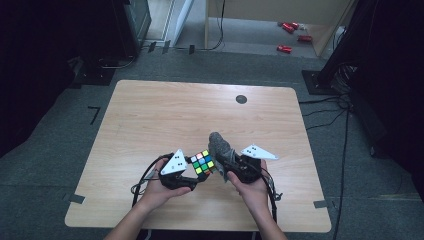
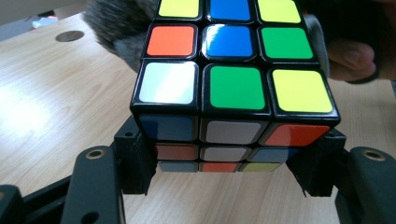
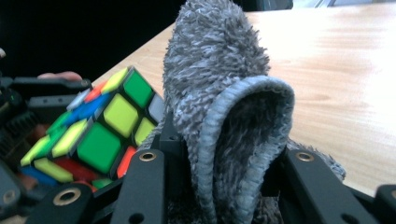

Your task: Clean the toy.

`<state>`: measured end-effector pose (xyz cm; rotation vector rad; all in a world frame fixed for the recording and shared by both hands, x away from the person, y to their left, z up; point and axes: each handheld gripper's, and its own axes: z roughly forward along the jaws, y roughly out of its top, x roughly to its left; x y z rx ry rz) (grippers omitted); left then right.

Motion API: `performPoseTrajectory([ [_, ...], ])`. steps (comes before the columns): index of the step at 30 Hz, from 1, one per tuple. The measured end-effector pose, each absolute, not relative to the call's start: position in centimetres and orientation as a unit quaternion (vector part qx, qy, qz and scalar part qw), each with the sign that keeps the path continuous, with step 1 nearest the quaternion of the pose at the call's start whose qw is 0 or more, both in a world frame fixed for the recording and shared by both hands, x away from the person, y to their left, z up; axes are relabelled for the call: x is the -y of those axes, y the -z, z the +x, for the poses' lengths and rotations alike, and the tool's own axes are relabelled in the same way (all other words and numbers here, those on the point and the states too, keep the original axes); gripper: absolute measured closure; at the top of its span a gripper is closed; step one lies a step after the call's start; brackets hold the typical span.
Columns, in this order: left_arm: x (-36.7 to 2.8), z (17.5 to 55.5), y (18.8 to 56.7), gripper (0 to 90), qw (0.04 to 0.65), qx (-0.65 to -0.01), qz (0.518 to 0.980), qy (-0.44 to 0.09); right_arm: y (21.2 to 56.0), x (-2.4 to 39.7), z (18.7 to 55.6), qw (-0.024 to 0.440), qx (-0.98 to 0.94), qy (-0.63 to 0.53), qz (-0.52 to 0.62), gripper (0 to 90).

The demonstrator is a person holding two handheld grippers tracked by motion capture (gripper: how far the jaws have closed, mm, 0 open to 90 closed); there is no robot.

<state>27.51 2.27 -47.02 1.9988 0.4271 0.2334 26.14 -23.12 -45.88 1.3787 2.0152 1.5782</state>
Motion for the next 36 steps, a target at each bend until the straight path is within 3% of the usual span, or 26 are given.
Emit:
performPoseTrajectory([
  [8,-1.7,27.2,47.5,35.1,0.504,-0.166,0.842,-0.095,44.3,23.0,25.5,0.134,-0.685,-0.560,0.446,64.7],
  [16,-2.3,27.5,46.9,35.1,0.516,-0.173,0.834,-0.097,45.8,23.1,26.1,0.121,-0.686,-0.549,0.461,64.6],
  [25,-1.8,27.2,47.0,35.1,0.512,-0.165,0.838,-0.092,44.6,23.0,25.6,0.141,-0.680,-0.563,0.448,64.5],
  [30,-2.6,27.6,46.6,35.1,0.528,-0.181,0.824,-0.094,45.7,23.2,26.0,0.140,-0.686,-0.549,0.456,64.5],
  [36,-4.7,28.7,45.8,35.1,0.565,-0.218,0.792,-0.078,47.2,23.4,26.2,0.180,-0.705,-0.542,0.420,64.3],
])
